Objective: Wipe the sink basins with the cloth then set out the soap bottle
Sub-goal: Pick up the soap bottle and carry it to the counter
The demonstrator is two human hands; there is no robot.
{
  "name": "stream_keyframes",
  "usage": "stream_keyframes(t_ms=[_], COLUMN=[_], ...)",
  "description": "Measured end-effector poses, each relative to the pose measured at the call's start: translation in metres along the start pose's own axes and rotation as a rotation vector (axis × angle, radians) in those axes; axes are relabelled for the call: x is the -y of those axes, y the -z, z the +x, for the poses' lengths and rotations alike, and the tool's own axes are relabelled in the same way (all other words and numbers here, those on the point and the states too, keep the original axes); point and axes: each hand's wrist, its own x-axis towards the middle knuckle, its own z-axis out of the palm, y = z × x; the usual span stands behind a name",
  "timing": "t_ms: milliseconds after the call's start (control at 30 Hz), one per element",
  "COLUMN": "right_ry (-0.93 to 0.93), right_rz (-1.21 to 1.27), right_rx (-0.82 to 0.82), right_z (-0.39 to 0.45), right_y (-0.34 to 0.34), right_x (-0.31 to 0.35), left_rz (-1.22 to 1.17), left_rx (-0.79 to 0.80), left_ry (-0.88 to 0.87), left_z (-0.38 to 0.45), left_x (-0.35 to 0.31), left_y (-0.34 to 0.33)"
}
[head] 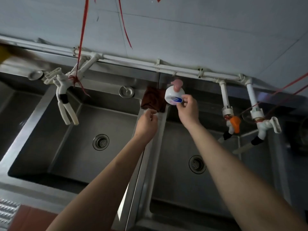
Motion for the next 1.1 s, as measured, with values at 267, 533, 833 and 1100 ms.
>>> stream_keyframes(t_ms=[267, 533, 833, 1100], right_ry=[0.104, 0.228, 0.163, 0.073], right_rz=[-0.22, -0.357, -0.216, -0.052], right_rx=[0.004, 0.039, 0.011, -0.012], right_z=[0.074, 0.081, 0.017, -0.101], right_y=[-0.026, -0.027, -0.003, 0.06], right_x=[0.012, 0.008, 0.013, 0.019], left_rz=[0.001, 0.004, -0.032, -0.048], left_rx=[0.013, 0.048, 0.072, 0.186], left_ry=[-0.027, -0.034, -0.043, -0.169], left_z=[0.038, 0.034, 0.002, -0.052], left_x=[-0.006, 0.023, 0.028, 0.019], left_y=[0.011, 0.025, 0.028, 0.01])
